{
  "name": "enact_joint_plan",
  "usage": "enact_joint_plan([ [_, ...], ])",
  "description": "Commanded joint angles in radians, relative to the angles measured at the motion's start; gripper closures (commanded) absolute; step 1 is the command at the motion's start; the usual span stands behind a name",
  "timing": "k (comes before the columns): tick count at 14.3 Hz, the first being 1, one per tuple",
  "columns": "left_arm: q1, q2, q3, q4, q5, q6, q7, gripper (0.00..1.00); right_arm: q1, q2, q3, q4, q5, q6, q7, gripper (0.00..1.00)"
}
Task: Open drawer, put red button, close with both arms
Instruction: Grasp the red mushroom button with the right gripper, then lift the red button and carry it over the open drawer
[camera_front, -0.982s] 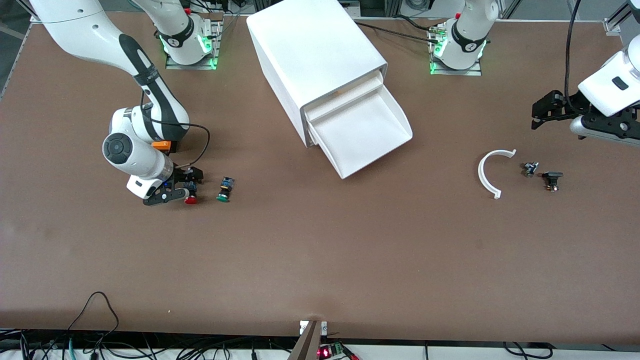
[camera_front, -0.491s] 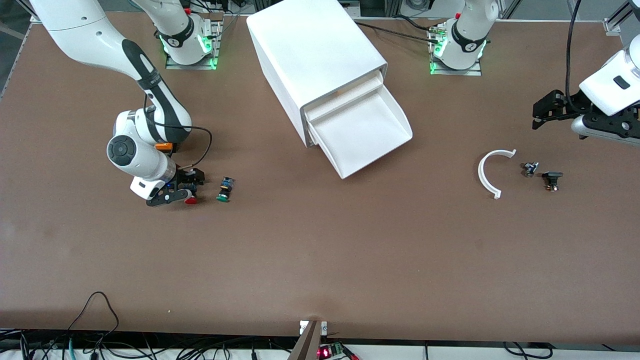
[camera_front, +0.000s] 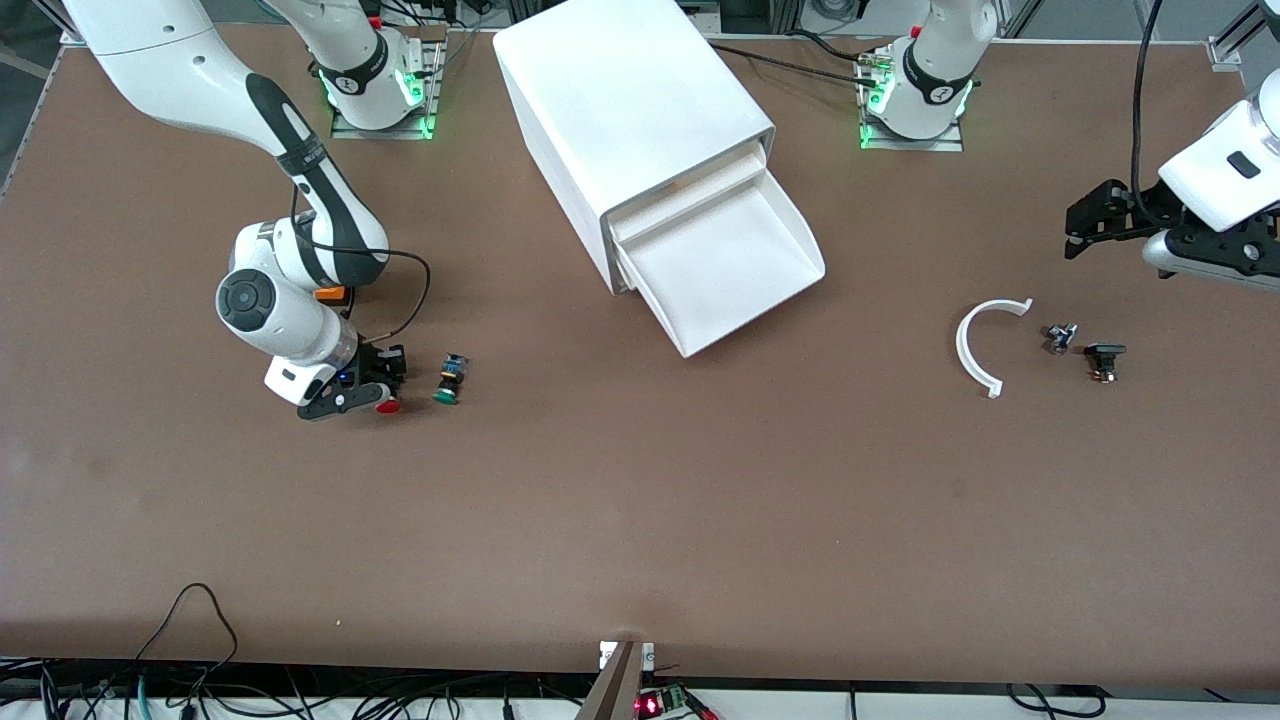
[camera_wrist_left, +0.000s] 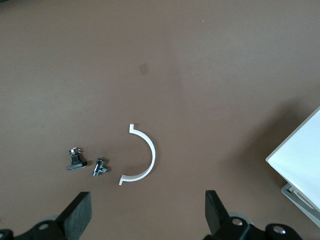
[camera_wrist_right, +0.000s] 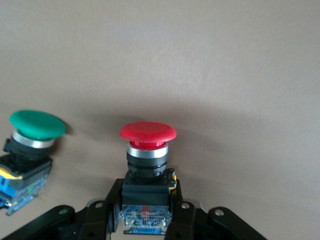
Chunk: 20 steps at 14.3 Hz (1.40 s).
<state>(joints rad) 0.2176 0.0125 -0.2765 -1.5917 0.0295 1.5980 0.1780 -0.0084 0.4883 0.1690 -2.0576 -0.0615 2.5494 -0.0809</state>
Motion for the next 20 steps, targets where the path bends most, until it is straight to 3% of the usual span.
enact_joint_plan([
  [1,-0.011,0.001,0.003,0.021,0.029,-0.015,-0.014,0.0,-0.005,-0.051,0.006,0.074,-0.006,-0.113,0.003,0.93],
  [4,-0.012,0.001,0.003,0.021,0.029,-0.015,-0.014,0.0,-0.004,-0.08,0.007,0.221,-0.008,-0.266,-0.008,0.93],
  [9,-0.012,0.003,0.003,0.021,0.029,-0.015,-0.014,0.0,0.007,-0.085,0.096,0.453,-0.009,-0.397,-0.068,0.93],
  [11,-0.012,0.003,0.003,0.021,0.029,-0.015,-0.014,0.0,0.028,-0.077,0.103,0.526,-0.008,-0.467,-0.086,0.93],
  [17,-0.012,0.003,0.003,0.022,0.03,-0.015,-0.014,0.0,0.102,-0.027,0.248,0.703,-0.009,-0.528,-0.335,0.93],
  [20,-0.012,0.004,0.003,0.022,0.029,-0.015,-0.014,0.0,0.204,0.044,0.262,0.792,-0.011,-0.525,-0.414,0.93],
])
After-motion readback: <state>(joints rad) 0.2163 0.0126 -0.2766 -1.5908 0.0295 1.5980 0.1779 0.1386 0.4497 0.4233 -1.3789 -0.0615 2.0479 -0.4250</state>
